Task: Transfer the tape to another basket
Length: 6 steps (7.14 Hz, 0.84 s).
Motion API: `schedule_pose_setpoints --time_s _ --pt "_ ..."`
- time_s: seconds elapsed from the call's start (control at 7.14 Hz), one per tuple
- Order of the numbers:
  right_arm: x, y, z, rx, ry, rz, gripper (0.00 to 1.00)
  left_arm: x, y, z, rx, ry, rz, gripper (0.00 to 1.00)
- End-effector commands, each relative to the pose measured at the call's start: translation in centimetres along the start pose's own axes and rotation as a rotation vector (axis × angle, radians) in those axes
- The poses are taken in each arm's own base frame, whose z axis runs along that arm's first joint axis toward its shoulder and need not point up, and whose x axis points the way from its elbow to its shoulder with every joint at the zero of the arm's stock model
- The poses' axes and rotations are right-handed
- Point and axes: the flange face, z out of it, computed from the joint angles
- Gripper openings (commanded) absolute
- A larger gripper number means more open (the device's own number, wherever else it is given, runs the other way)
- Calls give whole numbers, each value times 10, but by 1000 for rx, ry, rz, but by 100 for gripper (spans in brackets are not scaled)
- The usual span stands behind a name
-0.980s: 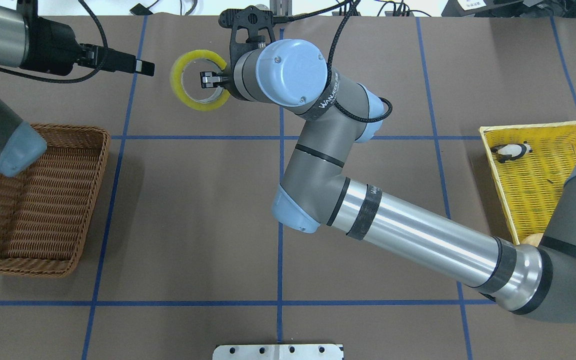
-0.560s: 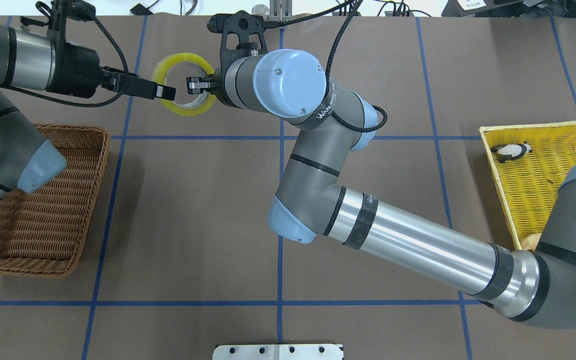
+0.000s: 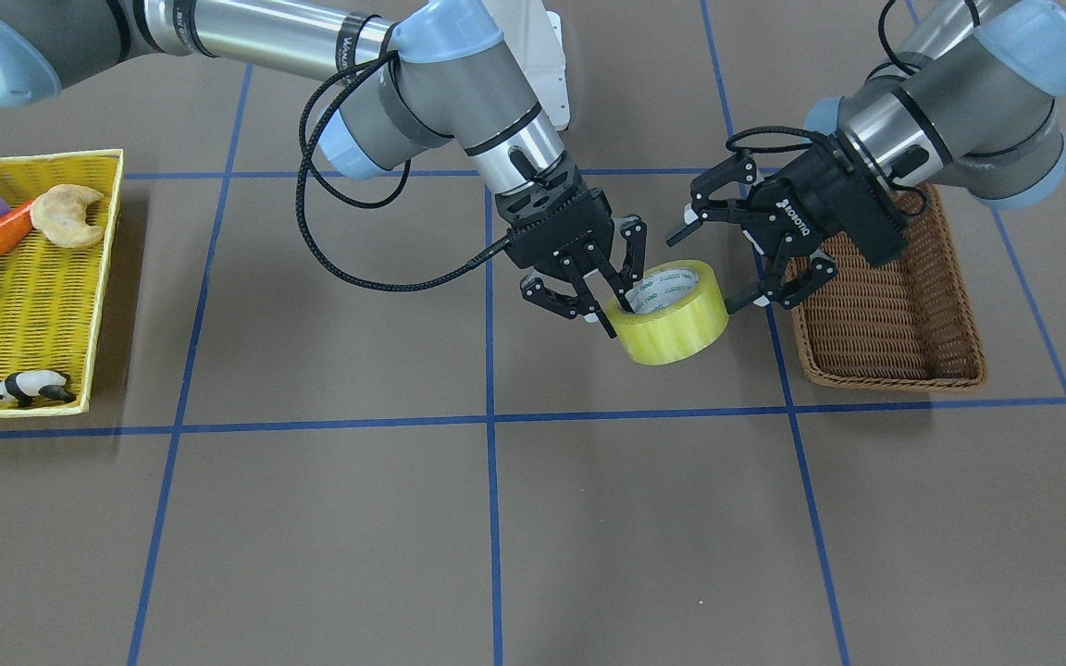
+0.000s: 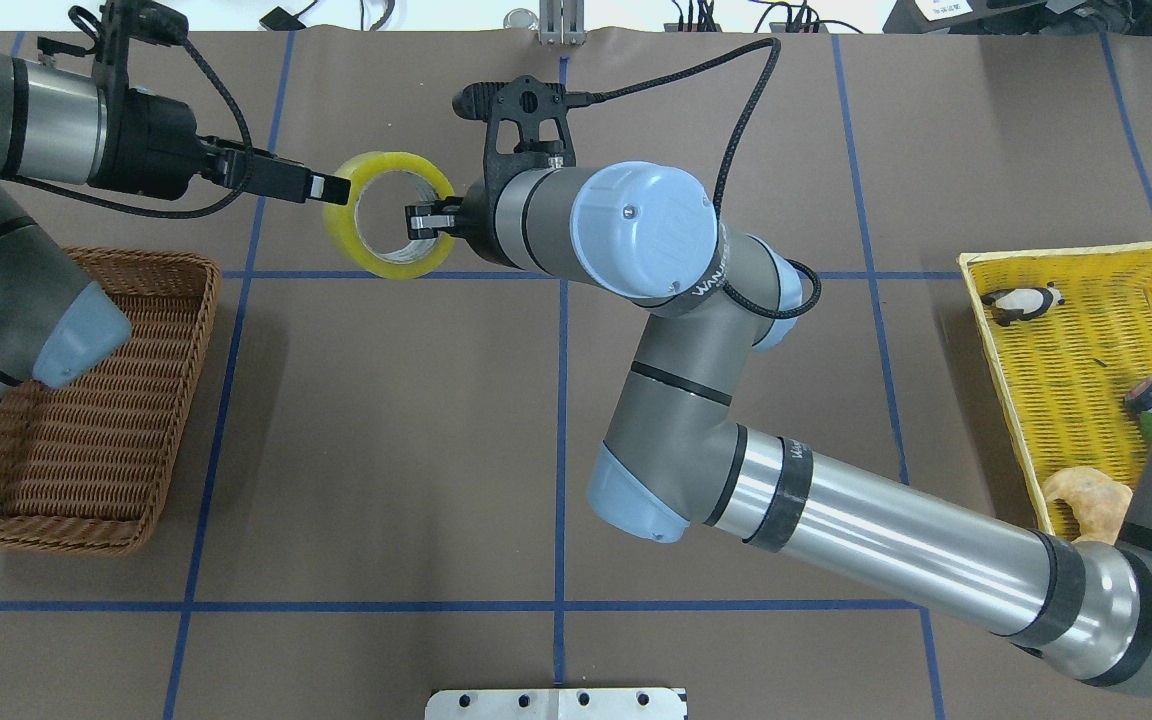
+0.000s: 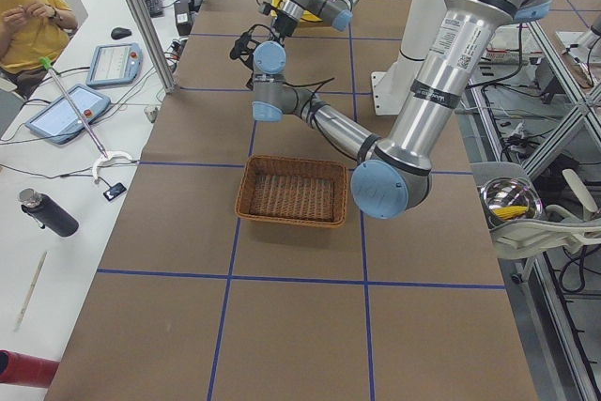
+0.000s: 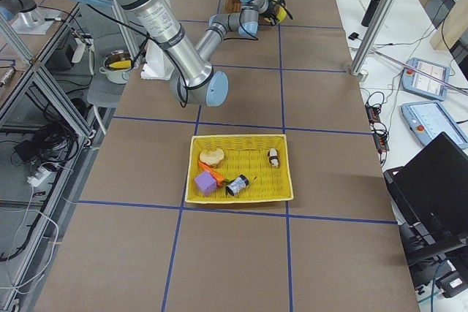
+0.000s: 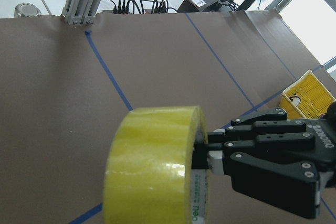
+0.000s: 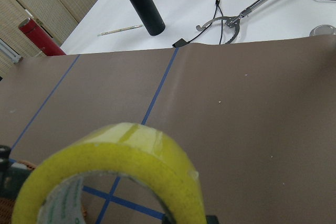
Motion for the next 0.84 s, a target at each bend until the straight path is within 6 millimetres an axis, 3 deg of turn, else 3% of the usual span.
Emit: schedule_pose_setpoints --time_s 0.0,0.7 --pt "-3 11 -6 -10 -15 0 0 -1 1 -1 -1 -1 -1 98" --pt "-7 17 -2 5 -4 0 0 11 4 -2 -55 54 -31 98"
